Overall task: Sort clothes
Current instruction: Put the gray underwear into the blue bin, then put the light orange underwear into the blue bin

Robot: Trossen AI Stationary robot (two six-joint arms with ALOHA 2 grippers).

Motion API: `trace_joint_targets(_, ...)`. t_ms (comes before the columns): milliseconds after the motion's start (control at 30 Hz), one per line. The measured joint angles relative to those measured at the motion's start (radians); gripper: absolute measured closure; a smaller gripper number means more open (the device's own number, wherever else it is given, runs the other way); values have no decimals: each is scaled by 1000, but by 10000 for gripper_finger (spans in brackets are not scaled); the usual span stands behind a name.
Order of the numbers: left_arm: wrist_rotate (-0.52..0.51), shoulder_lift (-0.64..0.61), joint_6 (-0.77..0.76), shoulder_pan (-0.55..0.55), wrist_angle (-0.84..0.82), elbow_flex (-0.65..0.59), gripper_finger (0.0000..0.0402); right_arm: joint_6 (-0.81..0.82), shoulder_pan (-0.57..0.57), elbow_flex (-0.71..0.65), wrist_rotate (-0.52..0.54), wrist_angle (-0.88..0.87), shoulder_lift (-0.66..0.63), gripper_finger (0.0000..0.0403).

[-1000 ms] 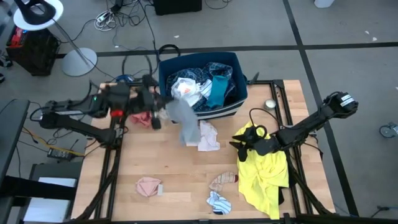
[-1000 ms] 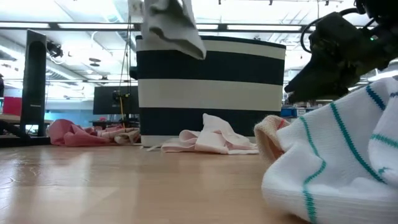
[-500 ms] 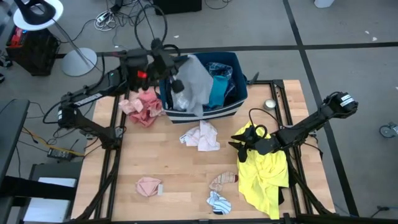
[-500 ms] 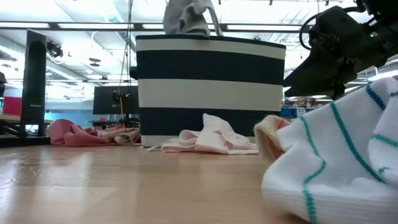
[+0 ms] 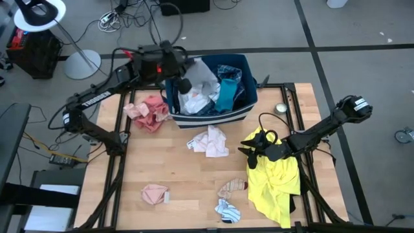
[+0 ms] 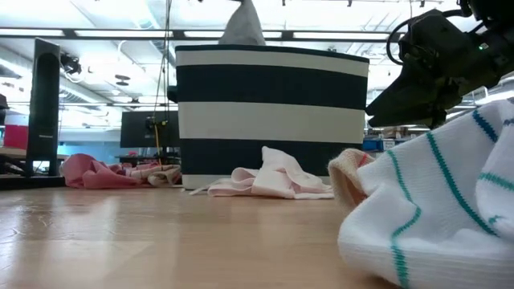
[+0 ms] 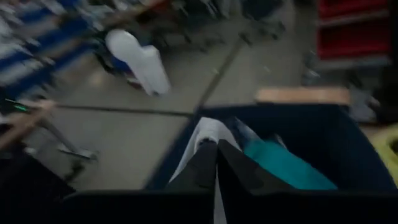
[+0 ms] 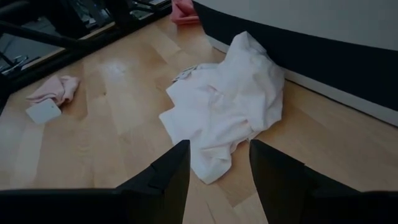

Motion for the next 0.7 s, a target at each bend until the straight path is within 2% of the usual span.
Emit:
trace_joint_targets(300,39,31,-15,0,-161,0,319,1,0,0,-4,0,0,237)
trace_joint_targets(700,75,-84,34,-27,-307,-1,314,0,0,0,-25,-8,0,240)
